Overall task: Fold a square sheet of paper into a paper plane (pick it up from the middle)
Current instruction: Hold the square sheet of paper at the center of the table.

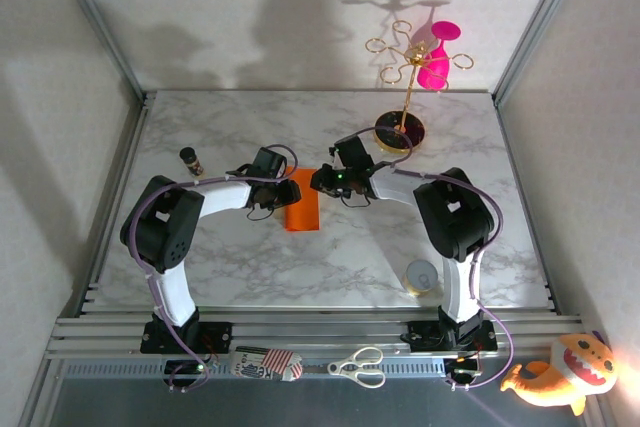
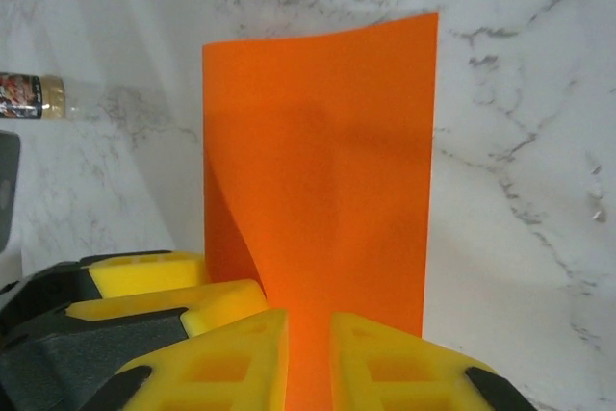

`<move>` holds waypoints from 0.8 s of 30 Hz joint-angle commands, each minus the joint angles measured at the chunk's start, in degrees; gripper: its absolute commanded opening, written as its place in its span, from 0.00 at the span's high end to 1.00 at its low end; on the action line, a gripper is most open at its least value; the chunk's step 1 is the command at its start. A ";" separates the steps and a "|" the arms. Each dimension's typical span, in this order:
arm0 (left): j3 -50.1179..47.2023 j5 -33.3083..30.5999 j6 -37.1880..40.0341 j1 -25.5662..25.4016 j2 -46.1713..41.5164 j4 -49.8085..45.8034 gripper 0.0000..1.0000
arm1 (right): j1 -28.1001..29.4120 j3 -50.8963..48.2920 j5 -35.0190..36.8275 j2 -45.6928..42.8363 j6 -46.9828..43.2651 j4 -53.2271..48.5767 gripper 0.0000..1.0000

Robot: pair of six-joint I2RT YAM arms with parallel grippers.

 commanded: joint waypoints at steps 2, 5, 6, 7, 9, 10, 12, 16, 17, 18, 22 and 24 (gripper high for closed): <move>-4.03 -6.79 1.79 0.36 9.01 -7.84 0.57 | 0.74 2.33 -2.23 2.20 -1.22 -2.07 0.81; -4.16 -6.79 1.70 0.37 9.01 -7.79 0.57 | 0.83 3.14 -2.55 3.23 -1.74 -3.12 0.82; -4.16 -6.79 1.62 0.40 9.05 -7.75 0.57 | 0.84 3.38 -2.76 3.53 -1.93 -3.46 0.82; -4.10 -6.62 1.61 0.36 9.14 -7.80 0.58 | 0.92 3.63 -2.85 3.96 -2.02 -3.91 0.82; -3.99 -6.35 1.45 0.36 9.19 -7.77 0.58 | 0.95 3.87 -3.08 4.45 -2.13 -4.37 0.82; -3.99 -6.35 1.43 0.32 9.07 -7.80 0.58 | 1.01 3.94 -3.51 4.74 -2.17 -4.75 0.83; -3.90 -6.64 1.43 0.27 9.09 -7.87 0.58 | 1.09 4.01 -3.59 5.11 -2.37 -5.32 0.83; -3.96 -6.96 1.52 0.29 9.23 -7.91 0.58 | 1.23 4.31 -2.65 5.83 -2.73 -7.11 0.84; -3.99 -6.96 1.44 0.24 9.26 -7.83 0.58 | 1.19 4.34 -2.32 6.09 -2.81 -7.68 0.85; -3.99 -6.96 1.43 0.28 9.27 -7.87 0.58 | 1.18 4.46 -1.99 6.41 -2.98 -8.29 0.85; -3.99 -7.02 1.43 0.19 9.08 -7.76 0.58 | 1.12 4.51 -0.29 7.69 -3.19 -11.72 0.88; -3.81 -6.96 1.35 0.24 8.69 -7.76 0.58 | 1.09 4.88 0.56 8.92 -3.41 -14.18 0.90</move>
